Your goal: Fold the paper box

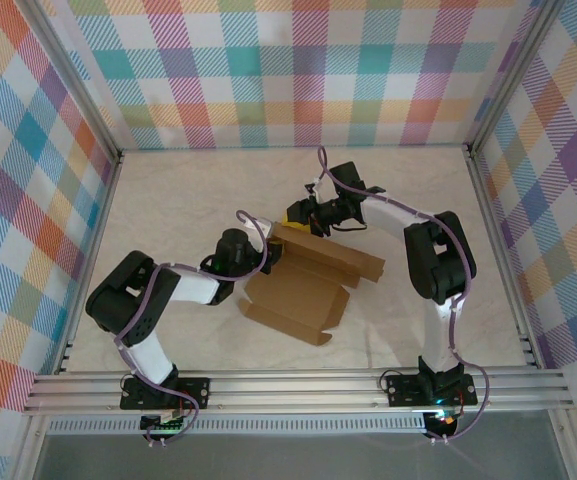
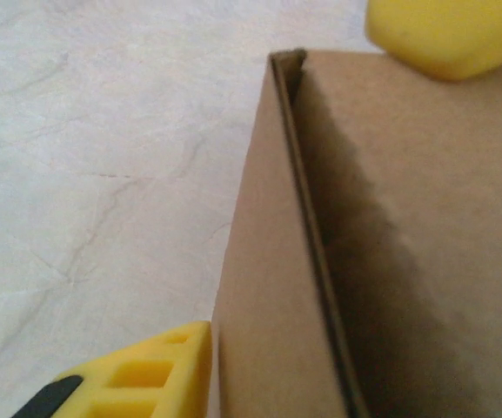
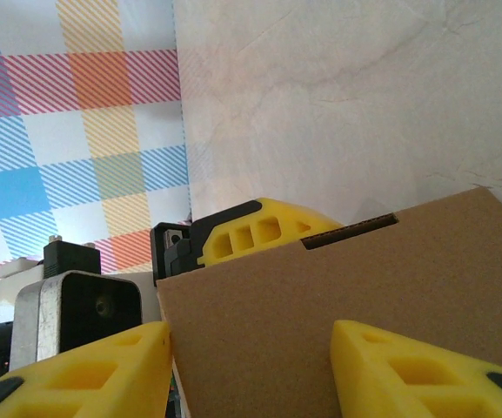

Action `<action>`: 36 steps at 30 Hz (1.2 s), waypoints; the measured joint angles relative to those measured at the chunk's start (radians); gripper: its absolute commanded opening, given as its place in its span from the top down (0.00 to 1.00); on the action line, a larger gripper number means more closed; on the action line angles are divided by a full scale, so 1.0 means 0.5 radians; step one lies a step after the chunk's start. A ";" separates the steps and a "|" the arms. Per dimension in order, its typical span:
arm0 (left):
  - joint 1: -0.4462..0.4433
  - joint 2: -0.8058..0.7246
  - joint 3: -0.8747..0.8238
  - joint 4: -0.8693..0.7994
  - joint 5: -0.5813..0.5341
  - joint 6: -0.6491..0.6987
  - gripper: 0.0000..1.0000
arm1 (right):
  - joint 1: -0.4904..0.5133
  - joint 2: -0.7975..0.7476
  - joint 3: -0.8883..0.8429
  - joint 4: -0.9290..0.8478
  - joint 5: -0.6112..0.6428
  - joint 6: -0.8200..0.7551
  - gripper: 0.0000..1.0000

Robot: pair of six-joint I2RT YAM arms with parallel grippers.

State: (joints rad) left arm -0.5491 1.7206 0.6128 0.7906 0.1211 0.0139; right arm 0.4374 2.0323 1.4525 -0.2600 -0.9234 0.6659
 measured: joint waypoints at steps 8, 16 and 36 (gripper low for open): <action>-0.001 0.082 0.000 0.141 -0.015 -0.066 0.87 | -0.012 0.005 0.002 0.002 -0.018 0.017 0.50; -0.001 0.140 0.014 0.218 -0.022 -0.117 0.98 | -0.023 0.005 -0.004 0.055 -0.015 0.045 0.50; -0.007 0.236 0.024 0.347 -0.027 -0.216 0.80 | -0.024 0.005 -0.064 0.161 -0.085 0.158 0.51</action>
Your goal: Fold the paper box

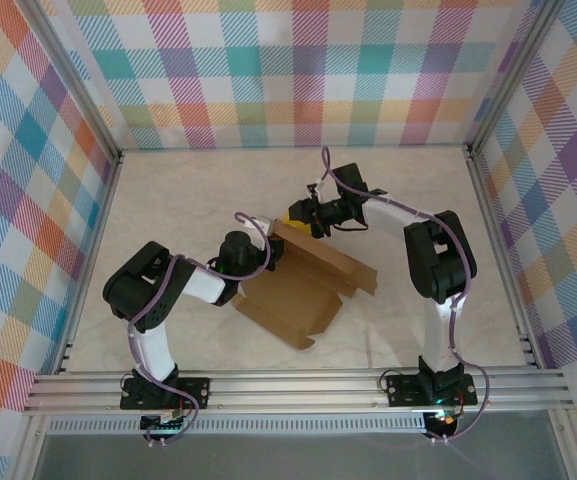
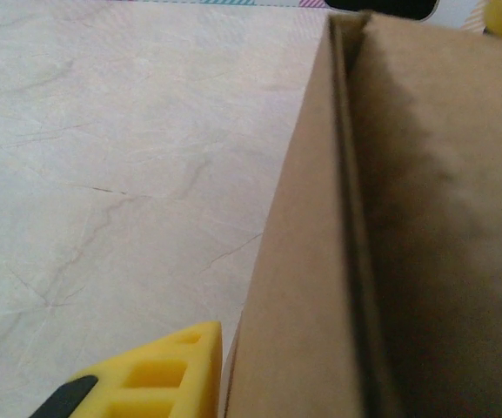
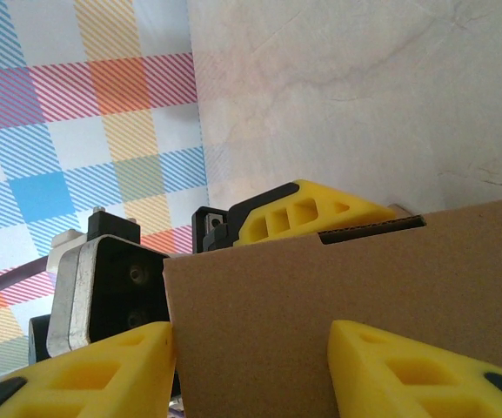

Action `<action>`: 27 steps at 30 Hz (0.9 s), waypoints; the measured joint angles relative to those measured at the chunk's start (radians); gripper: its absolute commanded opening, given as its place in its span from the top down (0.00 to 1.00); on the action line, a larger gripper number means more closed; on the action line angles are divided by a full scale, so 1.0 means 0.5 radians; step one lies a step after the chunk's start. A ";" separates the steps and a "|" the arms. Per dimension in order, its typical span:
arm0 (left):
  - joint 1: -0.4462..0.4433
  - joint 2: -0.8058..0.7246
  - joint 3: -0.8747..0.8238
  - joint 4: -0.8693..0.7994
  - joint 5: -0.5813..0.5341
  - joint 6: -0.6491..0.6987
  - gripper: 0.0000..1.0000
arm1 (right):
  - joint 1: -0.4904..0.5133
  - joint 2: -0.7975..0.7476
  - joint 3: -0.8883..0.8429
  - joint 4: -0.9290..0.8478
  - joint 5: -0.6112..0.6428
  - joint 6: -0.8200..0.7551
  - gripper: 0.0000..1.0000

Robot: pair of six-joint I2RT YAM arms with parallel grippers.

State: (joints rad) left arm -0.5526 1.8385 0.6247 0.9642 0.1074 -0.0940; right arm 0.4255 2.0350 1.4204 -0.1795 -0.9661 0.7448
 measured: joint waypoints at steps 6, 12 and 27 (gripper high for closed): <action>0.001 0.010 0.033 -0.033 0.012 -0.029 0.94 | -0.011 0.000 -0.005 0.030 0.017 0.002 0.51; -0.002 0.027 0.066 -0.056 0.027 -0.046 1.00 | -0.024 -0.005 -0.037 0.109 0.021 0.017 0.51; -0.002 0.027 0.076 -0.071 0.051 -0.122 0.88 | -0.014 -0.015 -0.078 0.130 -0.037 0.037 0.51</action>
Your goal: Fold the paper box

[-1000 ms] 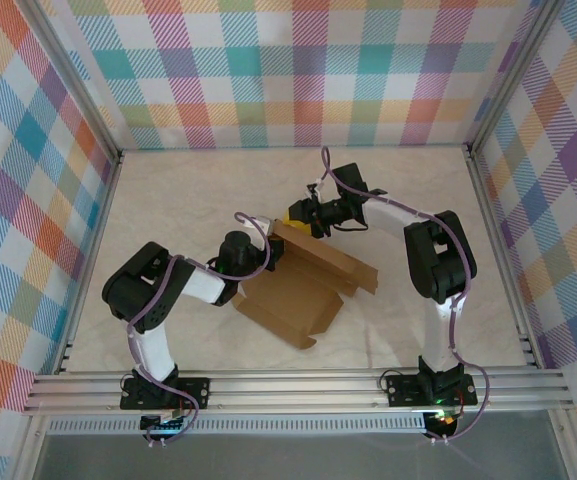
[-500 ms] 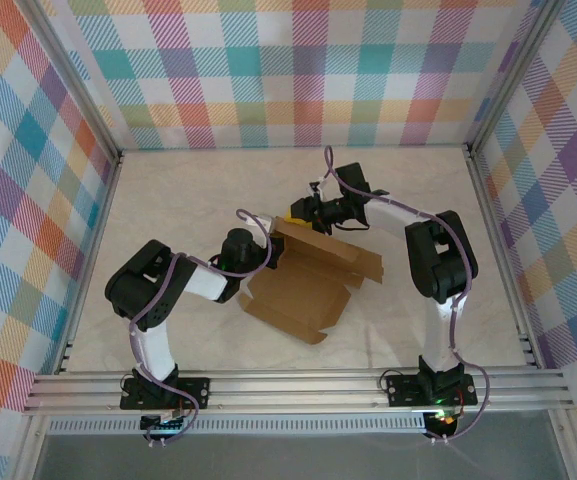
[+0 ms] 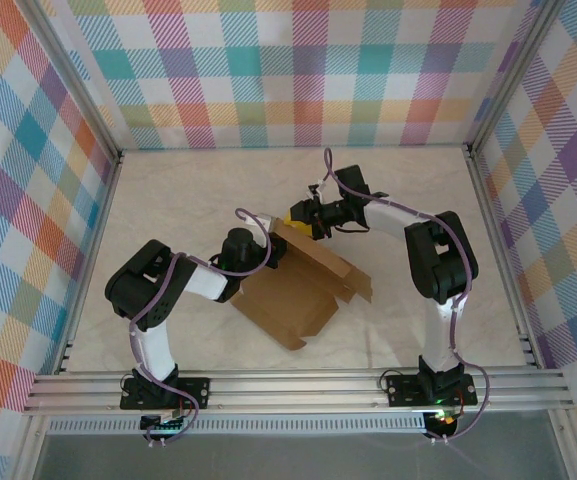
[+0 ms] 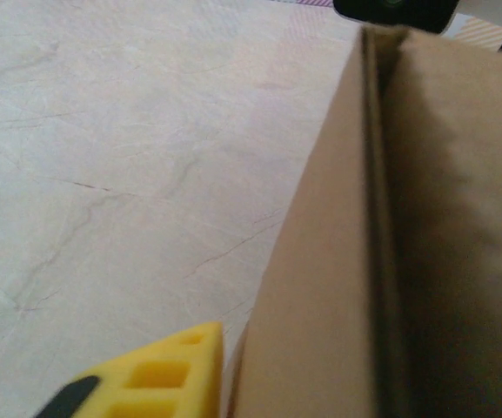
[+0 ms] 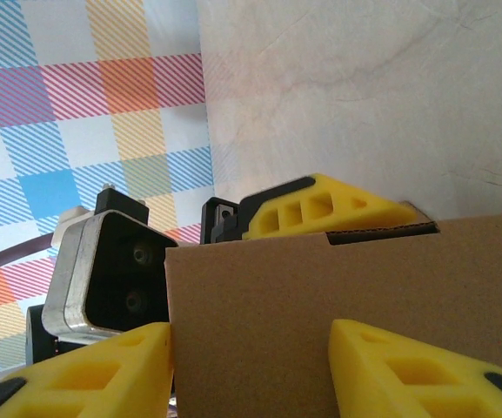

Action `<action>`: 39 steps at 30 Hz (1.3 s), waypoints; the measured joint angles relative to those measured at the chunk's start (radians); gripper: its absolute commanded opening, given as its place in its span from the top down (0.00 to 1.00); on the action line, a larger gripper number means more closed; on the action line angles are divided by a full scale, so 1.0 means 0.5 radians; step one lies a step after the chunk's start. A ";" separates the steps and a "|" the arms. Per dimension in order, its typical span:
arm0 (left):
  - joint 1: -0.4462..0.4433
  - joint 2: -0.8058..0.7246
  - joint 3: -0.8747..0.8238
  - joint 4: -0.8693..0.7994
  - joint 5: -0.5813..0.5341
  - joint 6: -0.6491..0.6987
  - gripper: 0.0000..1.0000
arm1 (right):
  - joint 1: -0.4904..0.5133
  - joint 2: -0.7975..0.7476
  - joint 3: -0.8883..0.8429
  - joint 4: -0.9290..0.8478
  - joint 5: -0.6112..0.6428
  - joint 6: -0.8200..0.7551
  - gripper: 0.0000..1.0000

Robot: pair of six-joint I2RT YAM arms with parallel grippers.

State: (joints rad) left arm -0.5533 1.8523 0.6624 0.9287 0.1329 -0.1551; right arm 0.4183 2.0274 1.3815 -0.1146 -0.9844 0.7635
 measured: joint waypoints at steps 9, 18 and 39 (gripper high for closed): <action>-0.002 0.010 0.000 0.010 0.025 0.020 1.00 | 0.000 -0.002 -0.001 0.005 0.014 0.001 0.51; -0.002 0.009 0.004 -0.008 0.068 0.018 1.00 | 0.001 -0.046 -0.026 -0.008 0.048 -0.002 0.40; 0.043 -0.045 0.109 -0.187 0.083 -0.446 1.00 | -0.459 -1.207 -0.326 -0.294 0.800 -0.167 0.12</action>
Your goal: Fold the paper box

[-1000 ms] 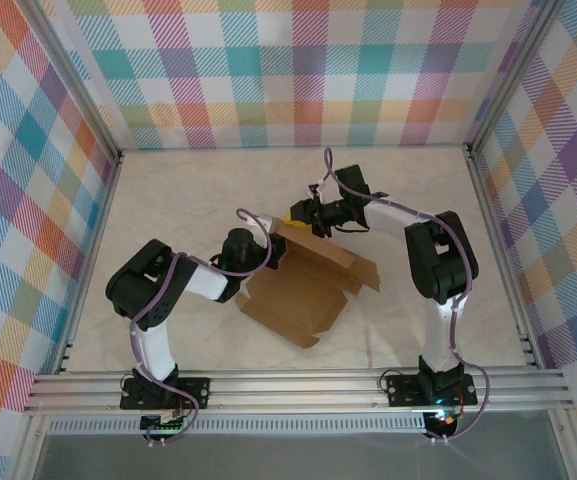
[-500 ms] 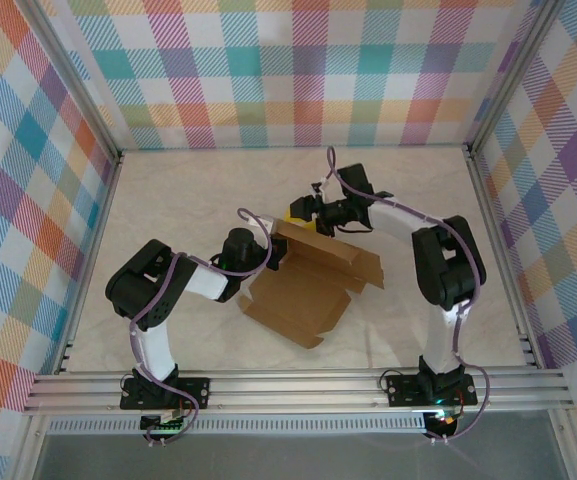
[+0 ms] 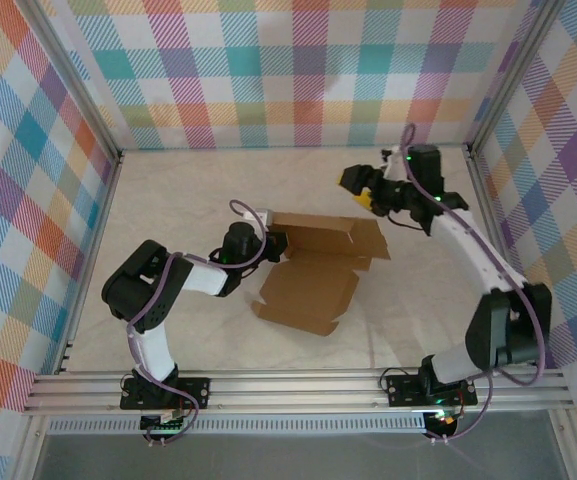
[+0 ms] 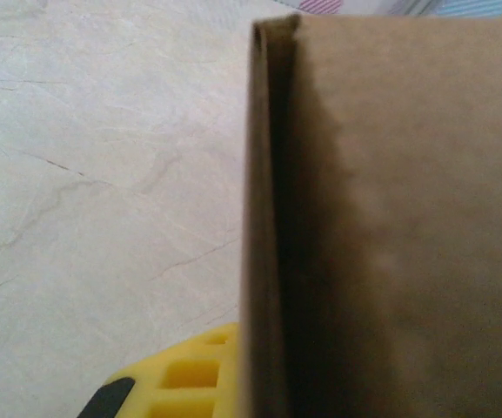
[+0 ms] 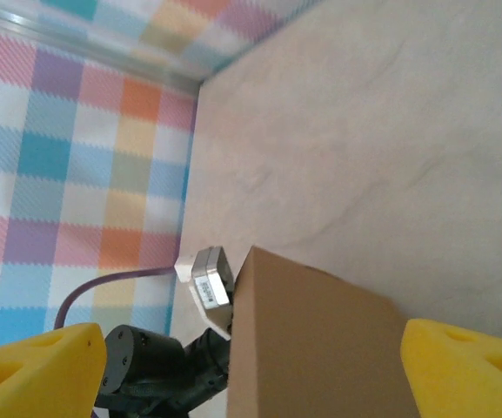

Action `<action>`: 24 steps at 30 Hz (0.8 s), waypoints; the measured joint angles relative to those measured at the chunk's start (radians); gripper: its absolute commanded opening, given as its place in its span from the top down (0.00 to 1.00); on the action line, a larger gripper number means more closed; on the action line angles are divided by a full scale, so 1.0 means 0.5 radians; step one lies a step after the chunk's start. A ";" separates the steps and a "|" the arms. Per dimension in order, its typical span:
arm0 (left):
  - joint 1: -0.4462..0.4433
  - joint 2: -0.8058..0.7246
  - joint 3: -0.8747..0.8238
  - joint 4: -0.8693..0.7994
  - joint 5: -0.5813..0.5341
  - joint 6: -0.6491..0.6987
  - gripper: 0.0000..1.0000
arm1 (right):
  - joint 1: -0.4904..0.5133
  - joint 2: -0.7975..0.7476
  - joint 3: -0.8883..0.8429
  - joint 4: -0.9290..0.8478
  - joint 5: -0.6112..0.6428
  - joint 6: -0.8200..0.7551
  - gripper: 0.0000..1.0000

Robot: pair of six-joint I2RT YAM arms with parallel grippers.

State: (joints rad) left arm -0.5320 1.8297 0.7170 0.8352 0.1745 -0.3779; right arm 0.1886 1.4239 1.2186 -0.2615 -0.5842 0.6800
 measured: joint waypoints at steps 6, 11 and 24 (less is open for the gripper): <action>0.076 0.017 0.076 0.054 0.086 -0.305 1.00 | -0.208 -0.457 -0.078 -0.098 0.169 -0.091 0.11; 0.126 0.019 0.110 0.145 0.256 -0.477 1.00 | -0.331 -0.703 -0.336 -0.048 0.166 -0.084 0.07; 0.167 0.019 0.204 0.245 0.520 -0.734 1.00 | -0.330 -0.979 -1.135 0.655 -0.086 0.315 0.12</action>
State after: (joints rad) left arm -0.4484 1.8393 0.8188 0.9577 0.4347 -0.7448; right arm 0.0235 0.9344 0.6510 0.0658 -0.6273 0.8375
